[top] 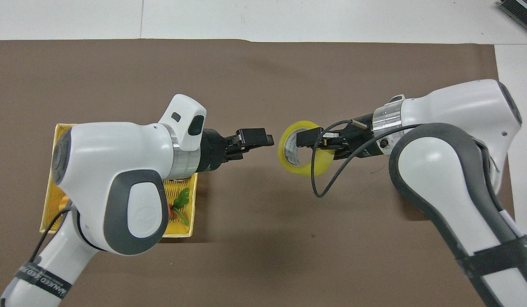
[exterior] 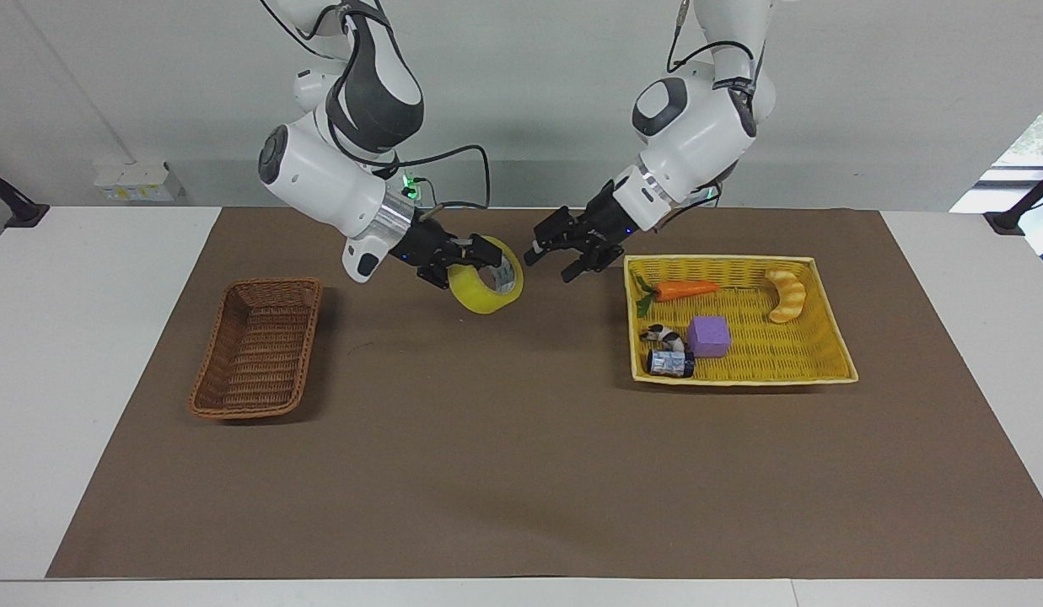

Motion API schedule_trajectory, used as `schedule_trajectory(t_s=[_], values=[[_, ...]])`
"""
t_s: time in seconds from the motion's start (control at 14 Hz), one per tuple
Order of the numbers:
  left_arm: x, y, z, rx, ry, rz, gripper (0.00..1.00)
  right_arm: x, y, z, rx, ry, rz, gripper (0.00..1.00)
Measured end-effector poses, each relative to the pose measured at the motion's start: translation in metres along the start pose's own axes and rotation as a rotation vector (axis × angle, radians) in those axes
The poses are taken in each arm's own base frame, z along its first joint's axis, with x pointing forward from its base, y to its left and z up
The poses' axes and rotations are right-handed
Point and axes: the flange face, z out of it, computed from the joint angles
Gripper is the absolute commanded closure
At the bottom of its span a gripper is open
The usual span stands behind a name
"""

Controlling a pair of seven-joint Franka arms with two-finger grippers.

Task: Move tape to another basket
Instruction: 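Grasp the tape with the right gripper while the left gripper releases it, then lower the tape into the wicker basket with the right gripper while the left gripper retracts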

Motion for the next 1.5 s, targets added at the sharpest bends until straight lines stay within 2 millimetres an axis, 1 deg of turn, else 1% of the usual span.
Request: schedule_trajectory(t_s=[0.14,0.21,0.29,0.43,0.57,0.71,0.79,0.93,1.07,1.14,1.21,1.29,1.36,1.43,1.5], values=[[0.016,-0.013,-0.024,0.053,0.013,0.020,0.00,0.008,0.024,-0.016,-0.040,0.005,0.000,1.00],[0.024,-0.018,-0.032,0.086,0.031,0.038,0.00,0.013,0.045,-0.031,-0.051,0.003,0.001,1.00],[0.030,-0.025,-0.039,0.128,0.046,0.058,0.00,0.019,0.071,-0.051,-0.051,0.005,0.001,1.00],[0.041,-0.038,-0.055,0.222,0.043,0.095,0.00,0.027,0.132,-0.098,-0.053,0.032,0.003,1.00],[0.057,-0.052,-0.085,0.328,0.031,0.118,0.00,0.028,0.185,-0.139,-0.082,0.079,0.013,1.00],[0.070,-0.063,-0.116,0.456,0.051,0.154,0.00,0.027,0.225,-0.164,-0.110,0.107,0.000,1.00],[0.075,-0.068,-0.126,0.516,0.071,0.174,0.00,0.026,0.245,-0.170,-0.113,0.112,-0.013,1.00],[0.082,-0.078,-0.140,0.636,0.100,0.220,0.00,0.026,0.294,-0.175,-0.108,0.107,-0.049,1.00],[0.090,-0.092,-0.159,0.694,0.081,0.262,0.00,0.028,0.343,-0.169,-0.090,0.098,-0.060,1.00],[0.095,-0.101,-0.175,0.707,0.062,0.273,0.00,0.031,0.365,-0.163,-0.072,0.107,-0.058,1.00],[0.100,-0.112,-0.193,0.715,0.051,0.273,0.00,0.036,0.379,-0.155,-0.050,0.123,-0.055,1.00],[0.103,-0.123,-0.209,0.721,0.047,0.268,0.00,0.039,0.385,-0.149,-0.036,0.128,-0.054,1.00],[0.104,-0.130,-0.221,0.725,0.046,0.267,0.00,0.041,0.386,-0.144,-0.027,0.126,-0.054,1.00],[0.104,-0.134,-0.228,0.727,0.044,0.269,0.00,0.042,0.384,-0.143,-0.026,0.125,-0.057,1.00],[0.104,-0.135,-0.231,0.728,0.039,0.277,0.00,0.042,0.382,-0.143,-0.026,0.124,-0.062,1.00]])
